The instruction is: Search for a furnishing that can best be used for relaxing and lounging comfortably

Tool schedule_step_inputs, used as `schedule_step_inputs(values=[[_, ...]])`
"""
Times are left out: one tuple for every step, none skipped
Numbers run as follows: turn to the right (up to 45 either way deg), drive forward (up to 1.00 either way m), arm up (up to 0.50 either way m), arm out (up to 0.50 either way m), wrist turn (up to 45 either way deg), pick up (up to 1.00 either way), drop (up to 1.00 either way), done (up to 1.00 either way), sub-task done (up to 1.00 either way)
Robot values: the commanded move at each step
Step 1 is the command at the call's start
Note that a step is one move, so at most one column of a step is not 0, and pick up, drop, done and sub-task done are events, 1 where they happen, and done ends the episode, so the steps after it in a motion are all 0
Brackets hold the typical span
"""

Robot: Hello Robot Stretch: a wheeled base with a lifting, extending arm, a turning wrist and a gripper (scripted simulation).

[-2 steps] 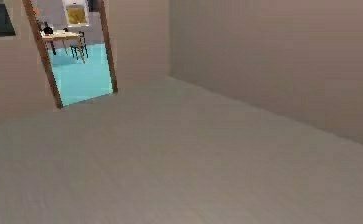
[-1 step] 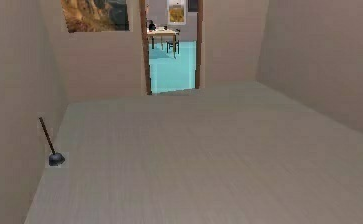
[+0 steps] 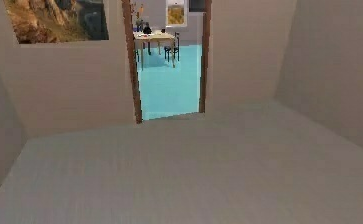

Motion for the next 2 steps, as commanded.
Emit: schedule_step_inputs(values=[[0.0, 1.0, 0.0, 0.0, 0.0, 0.0, 0.0, 0.0, 0.0], [0.0, 0.95, 0.0, 0.0, 0.0, 0.0, 0.0, 0.0, 0.0]])
